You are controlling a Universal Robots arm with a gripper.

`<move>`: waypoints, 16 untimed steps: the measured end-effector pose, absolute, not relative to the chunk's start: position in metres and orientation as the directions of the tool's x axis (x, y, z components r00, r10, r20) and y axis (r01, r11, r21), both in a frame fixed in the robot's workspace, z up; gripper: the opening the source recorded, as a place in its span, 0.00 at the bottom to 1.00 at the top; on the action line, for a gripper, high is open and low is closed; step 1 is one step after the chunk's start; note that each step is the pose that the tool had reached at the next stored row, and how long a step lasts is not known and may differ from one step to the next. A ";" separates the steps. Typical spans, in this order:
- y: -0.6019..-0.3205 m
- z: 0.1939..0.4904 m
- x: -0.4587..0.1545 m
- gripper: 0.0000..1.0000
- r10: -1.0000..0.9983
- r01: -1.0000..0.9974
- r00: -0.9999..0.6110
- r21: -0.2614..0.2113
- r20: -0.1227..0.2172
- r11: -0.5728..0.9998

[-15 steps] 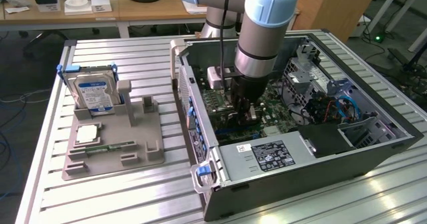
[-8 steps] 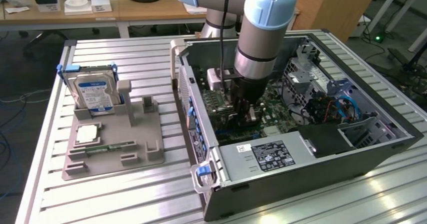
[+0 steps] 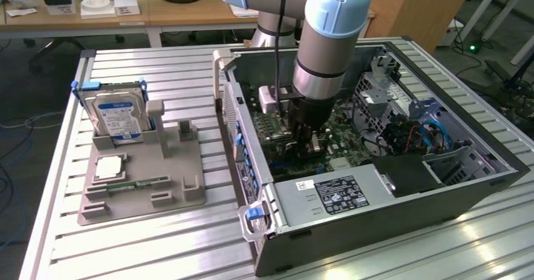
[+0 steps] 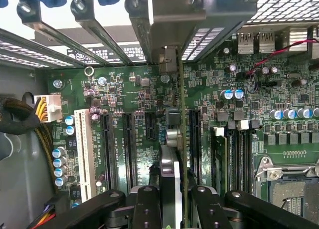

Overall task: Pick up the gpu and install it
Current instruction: 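Insert the gpu into the slot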

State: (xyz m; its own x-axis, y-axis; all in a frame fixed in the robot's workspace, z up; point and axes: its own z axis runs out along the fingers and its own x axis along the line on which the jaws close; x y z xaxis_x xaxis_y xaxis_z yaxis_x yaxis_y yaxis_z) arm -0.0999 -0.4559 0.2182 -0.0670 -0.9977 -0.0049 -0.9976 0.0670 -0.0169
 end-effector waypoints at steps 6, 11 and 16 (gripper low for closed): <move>-0.456 0.223 -0.100 0.35 -0.998 -0.998 -0.067 -0.020 -0.005 0.067; -0.456 0.237 -0.100 0.35 -0.998 -0.997 -0.067 -0.026 -0.005 0.067; -0.456 0.253 -0.100 0.35 -0.998 -0.997 -0.067 -0.035 -0.006 0.067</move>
